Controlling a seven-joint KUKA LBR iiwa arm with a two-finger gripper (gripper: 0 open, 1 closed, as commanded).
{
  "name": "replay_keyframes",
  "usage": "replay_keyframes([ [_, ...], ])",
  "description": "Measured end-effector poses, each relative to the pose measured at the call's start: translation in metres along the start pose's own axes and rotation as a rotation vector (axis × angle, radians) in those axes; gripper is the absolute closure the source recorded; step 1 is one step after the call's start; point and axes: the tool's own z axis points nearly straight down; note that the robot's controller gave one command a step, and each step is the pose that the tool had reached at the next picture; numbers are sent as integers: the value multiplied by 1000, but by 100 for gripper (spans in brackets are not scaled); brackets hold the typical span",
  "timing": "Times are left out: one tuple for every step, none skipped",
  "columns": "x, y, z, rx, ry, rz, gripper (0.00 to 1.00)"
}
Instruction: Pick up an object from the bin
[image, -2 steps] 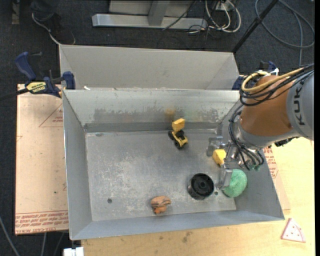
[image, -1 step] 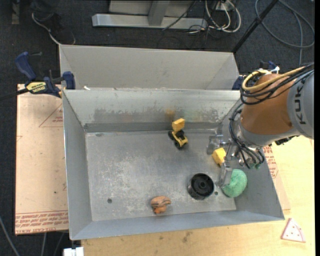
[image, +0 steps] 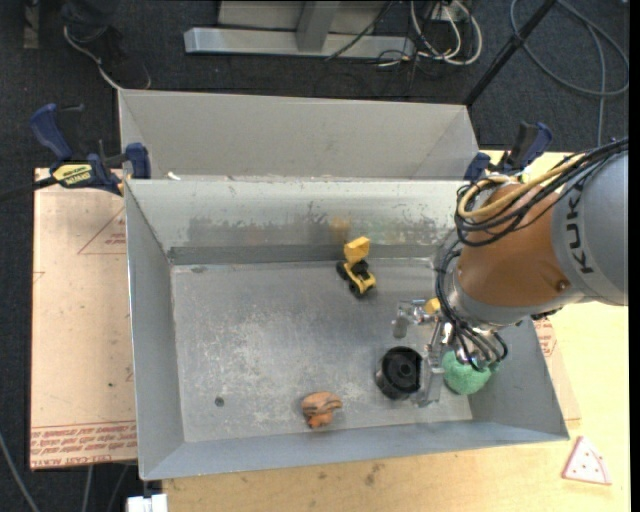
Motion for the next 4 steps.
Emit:
replay_keyframes([
  [-7, 0, -6, 1, -7, 110, 0],
  [-1, -2, -6, 1, -4, 144, 0],
  [2, 7, 50, 0, 0, 221, 0],
  [10, -4, 46, 1, -5, 270, 100],
])
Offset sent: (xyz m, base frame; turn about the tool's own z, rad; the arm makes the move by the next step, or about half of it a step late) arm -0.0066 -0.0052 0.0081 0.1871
